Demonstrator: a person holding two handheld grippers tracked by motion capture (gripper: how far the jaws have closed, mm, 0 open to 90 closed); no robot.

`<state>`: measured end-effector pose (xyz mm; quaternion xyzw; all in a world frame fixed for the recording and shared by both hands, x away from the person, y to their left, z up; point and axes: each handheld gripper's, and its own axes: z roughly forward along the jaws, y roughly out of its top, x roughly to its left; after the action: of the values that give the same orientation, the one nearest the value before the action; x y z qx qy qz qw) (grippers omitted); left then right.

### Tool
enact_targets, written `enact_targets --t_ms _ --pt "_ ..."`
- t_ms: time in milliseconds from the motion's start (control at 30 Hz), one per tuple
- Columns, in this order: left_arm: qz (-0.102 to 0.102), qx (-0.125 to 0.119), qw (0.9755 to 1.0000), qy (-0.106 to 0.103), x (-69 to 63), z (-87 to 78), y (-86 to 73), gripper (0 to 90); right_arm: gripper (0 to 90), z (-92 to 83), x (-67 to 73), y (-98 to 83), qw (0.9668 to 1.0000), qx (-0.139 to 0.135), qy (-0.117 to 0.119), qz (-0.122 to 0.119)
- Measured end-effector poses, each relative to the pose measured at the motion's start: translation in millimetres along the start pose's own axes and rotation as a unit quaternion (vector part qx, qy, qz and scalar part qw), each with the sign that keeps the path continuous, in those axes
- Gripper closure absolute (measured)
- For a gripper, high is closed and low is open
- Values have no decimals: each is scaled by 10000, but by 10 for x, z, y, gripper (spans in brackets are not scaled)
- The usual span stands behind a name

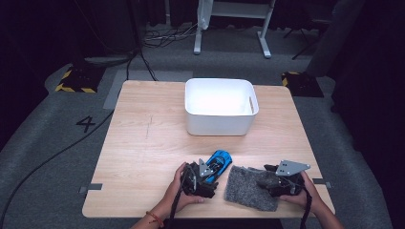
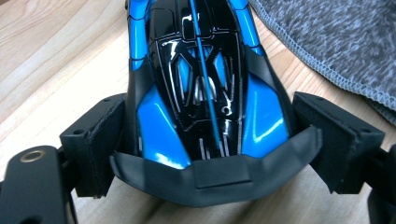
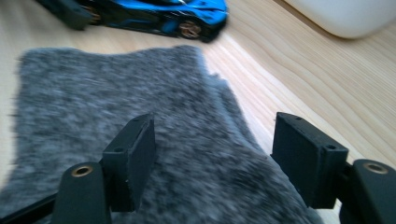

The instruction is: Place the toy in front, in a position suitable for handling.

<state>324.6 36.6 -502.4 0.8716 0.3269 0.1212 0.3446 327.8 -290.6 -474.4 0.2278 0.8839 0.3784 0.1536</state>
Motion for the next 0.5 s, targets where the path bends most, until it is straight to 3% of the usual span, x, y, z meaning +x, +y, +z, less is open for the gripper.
enact_targets --t_ms 67,300,333,433,500 --pt "122 -1 9998 -170 84 -12 -9 174 295 3 53 22 10000 -4 59 -71" --pt "389 -36 9985 -395 186 -36 -35 204 266 78 243 74 9984 132 471 -289" --pt "422 -23 9982 -435 220 -45 -42 198 269 114 279 75 9977 241 484 -419" --pt "396 18 9984 -412 305 -71 -71 174 271 142 283 63 9972 311 511 -454" --pt "322 57 9989 -332 362 -80 -85 92 269 163 241 33 9974 341 506 -375"
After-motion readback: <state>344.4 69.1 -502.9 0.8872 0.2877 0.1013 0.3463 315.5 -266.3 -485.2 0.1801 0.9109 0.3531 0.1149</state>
